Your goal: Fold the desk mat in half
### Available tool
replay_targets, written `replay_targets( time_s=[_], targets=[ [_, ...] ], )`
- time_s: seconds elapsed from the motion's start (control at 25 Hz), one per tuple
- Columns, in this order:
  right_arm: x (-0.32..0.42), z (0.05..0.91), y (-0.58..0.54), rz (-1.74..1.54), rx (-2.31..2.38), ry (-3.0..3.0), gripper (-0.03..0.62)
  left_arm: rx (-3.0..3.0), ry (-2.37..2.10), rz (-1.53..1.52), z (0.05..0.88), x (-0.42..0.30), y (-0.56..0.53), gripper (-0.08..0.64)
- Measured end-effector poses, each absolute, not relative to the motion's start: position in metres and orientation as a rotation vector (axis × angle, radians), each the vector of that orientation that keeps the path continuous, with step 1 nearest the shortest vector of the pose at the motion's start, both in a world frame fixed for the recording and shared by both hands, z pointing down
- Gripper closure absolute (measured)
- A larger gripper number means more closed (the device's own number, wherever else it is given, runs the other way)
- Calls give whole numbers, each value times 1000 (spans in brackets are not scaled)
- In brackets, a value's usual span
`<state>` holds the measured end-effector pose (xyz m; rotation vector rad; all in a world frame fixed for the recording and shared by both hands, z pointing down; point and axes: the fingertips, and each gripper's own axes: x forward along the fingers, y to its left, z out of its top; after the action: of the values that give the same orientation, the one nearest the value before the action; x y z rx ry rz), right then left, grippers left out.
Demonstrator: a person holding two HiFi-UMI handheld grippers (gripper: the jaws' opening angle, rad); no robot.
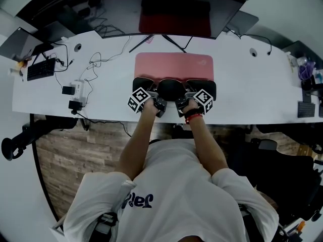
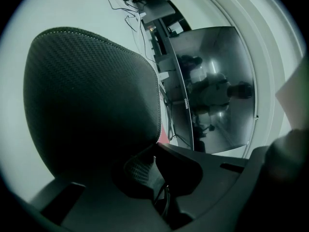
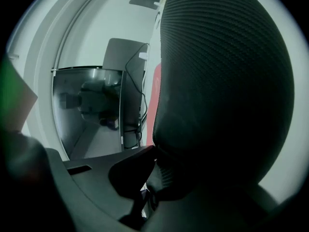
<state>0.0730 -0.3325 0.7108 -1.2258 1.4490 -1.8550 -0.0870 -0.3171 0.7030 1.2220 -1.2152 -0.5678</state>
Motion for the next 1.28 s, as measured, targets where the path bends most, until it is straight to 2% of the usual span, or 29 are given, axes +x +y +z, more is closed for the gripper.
replay_targets(
  time_s=[1.28],
  targets=[
    [69,712,-388,-1851,-1215,1437,563,1216,-1199,-586,701,-92,-373,528]
  ],
)
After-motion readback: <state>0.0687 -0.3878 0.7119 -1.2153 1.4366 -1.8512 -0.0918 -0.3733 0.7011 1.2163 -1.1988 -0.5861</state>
